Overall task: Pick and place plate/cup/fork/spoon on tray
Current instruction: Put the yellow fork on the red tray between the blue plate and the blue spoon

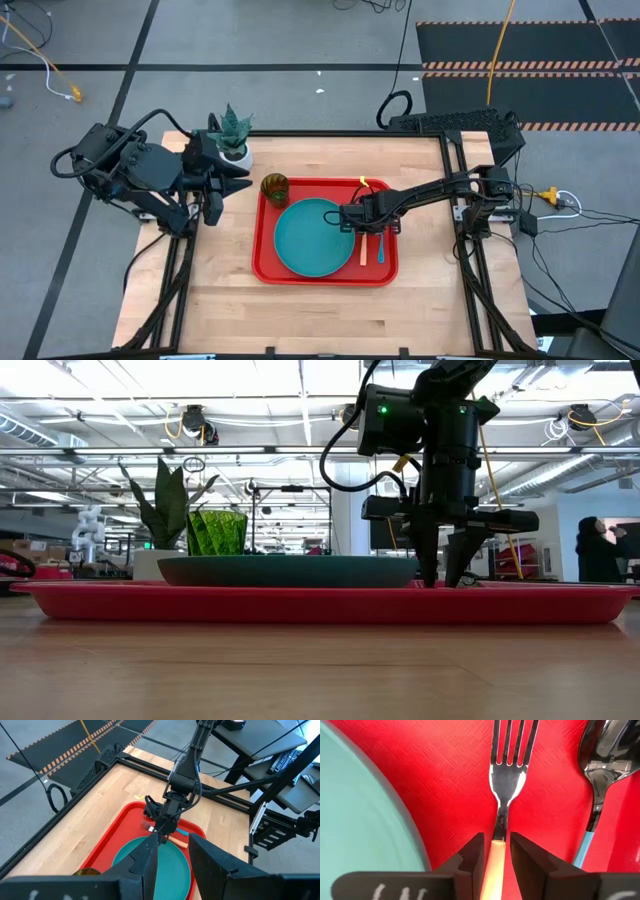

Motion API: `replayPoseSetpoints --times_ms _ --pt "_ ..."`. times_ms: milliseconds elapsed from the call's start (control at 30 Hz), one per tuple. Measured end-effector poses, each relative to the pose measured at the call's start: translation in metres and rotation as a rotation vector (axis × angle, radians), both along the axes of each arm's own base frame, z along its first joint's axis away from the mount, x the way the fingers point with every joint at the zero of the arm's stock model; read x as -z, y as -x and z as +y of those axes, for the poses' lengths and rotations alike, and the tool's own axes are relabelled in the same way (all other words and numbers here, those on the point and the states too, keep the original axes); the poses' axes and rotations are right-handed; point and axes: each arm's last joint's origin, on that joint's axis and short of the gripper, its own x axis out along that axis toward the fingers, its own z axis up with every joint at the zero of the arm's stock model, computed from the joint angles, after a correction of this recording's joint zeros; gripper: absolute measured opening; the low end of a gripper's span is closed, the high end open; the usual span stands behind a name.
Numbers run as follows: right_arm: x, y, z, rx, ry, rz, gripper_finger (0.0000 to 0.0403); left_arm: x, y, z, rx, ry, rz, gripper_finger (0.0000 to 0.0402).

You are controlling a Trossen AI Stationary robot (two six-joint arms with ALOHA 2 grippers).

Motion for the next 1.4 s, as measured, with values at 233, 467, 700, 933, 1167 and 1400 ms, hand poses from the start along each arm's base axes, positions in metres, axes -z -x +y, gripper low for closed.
replayPoseSetpoints --times_ms 233,467,700,933,1167,1400 --pt "0.000 0.000 0.000 -0.017 0.002 0.001 0.0093 0.000 0.000 0.000 -0.002 0.003 -0.001 0.0113" --pt "0.000 0.000 0.000 -0.027 -0.008 0.003 0.0093 0.000 0.000 0.000 -0.001 0.004 -0.001 0.0113" --pt "-0.001 0.005 0.004 -0.070 -0.050 0.050 0.0093 0.000 0.000 0.000 0.001 0.000 0.000 0.0113" --pt "-0.021 0.016 0.006 -0.083 -0.043 0.037 0.0094 0.000 0.000 0.000 0.003 -0.003 0.001 0.0113" --pt "-0.040 0.032 -0.001 -0.062 0.018 0.069 0.0094 0.000 0.000 0.000 0.010 -0.016 0.003 0.0113" --pt "-0.024 0.038 -0.001 -0.057 -0.036 0.080 0.0094 0.000 0.000 0.000 0.006 -0.016 0.001 0.0113"
